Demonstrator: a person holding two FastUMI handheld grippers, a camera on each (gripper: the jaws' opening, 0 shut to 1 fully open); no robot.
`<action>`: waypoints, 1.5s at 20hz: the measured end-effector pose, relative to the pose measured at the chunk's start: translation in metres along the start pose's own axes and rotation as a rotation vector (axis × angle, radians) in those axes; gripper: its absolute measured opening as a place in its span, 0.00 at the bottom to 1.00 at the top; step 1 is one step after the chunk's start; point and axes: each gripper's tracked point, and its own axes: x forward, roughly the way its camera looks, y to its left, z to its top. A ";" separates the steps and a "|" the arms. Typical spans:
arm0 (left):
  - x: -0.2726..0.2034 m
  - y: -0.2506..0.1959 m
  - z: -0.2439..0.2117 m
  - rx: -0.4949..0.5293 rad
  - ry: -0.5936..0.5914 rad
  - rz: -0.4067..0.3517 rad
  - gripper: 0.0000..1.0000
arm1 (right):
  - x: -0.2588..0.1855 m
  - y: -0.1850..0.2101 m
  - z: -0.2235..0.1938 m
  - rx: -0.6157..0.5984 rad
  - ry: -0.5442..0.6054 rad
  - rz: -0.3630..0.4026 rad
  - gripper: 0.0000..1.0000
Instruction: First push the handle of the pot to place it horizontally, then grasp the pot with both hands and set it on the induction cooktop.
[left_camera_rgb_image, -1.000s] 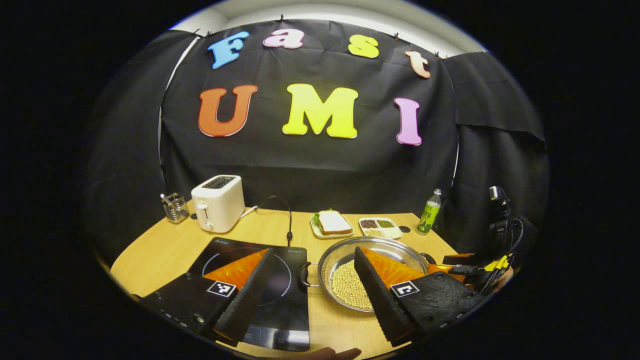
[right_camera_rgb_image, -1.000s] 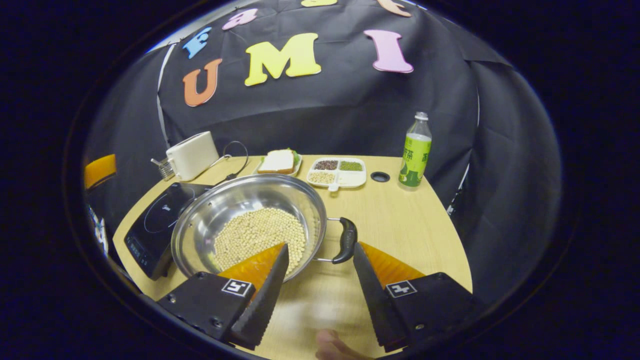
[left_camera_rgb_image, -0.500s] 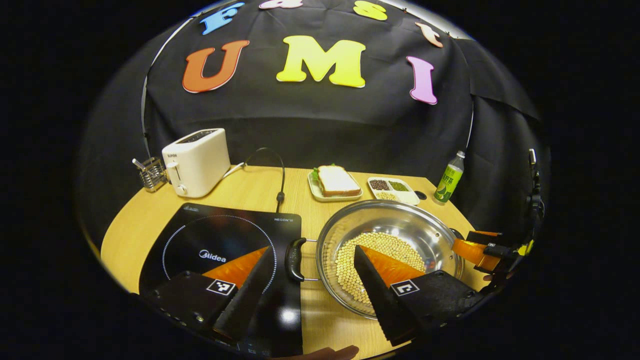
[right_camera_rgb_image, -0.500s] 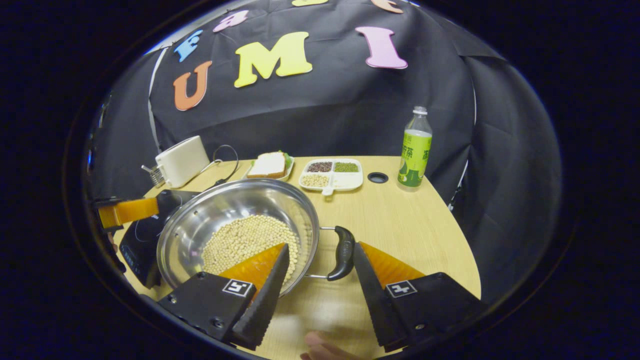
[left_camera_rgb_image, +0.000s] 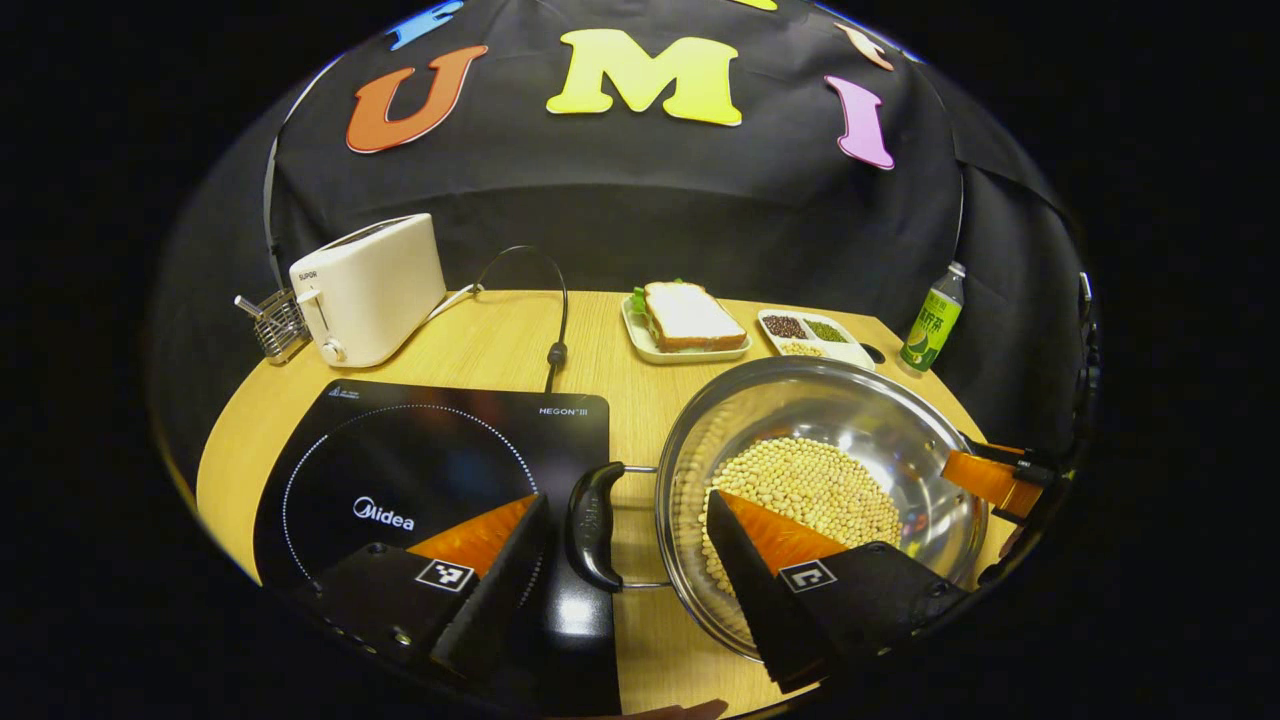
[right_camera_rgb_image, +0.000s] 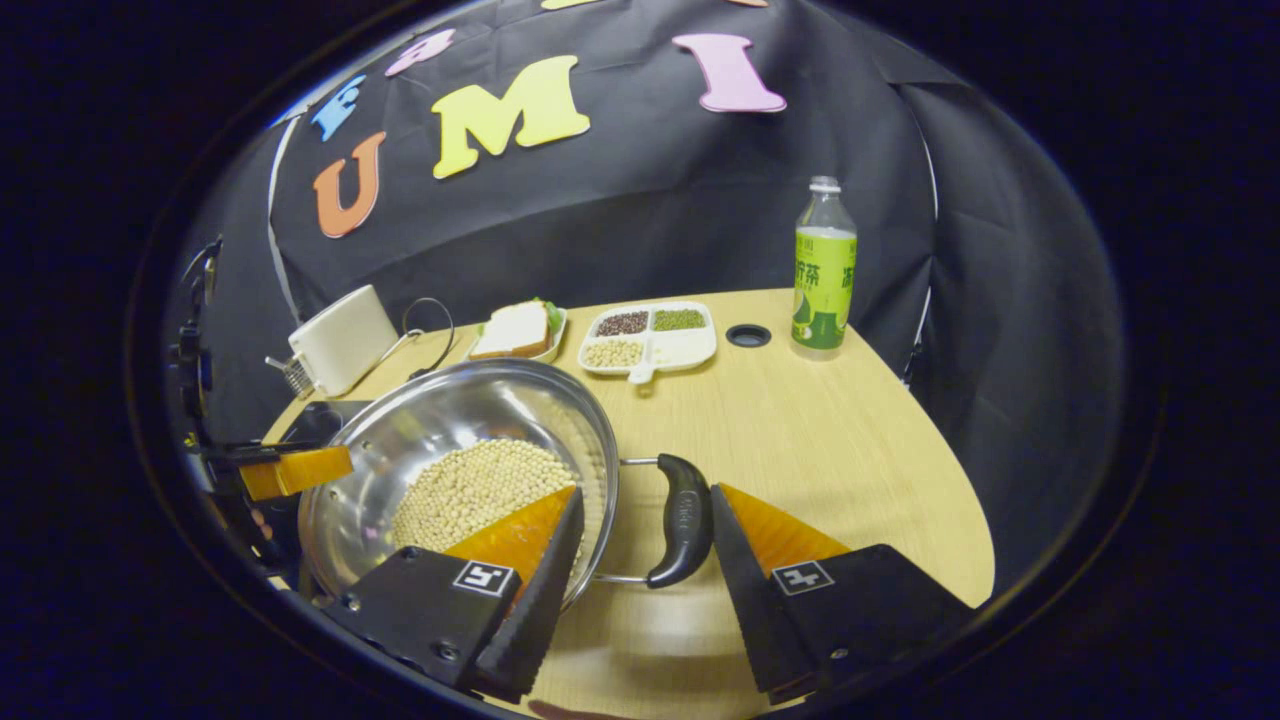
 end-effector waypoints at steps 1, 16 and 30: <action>0.001 0.001 0.000 0.009 -0.002 0.006 0.92 | 0.001 -0.001 -0.001 0.011 0.000 -0.003 0.79; 0.008 0.002 0.003 0.044 -0.009 0.009 0.60 | 0.001 -0.005 -0.002 0.048 0.014 -0.048 0.63; -0.053 0.000 0.026 0.056 -0.059 -0.009 0.58 | -0.067 0.013 0.018 0.034 -0.015 -0.080 0.58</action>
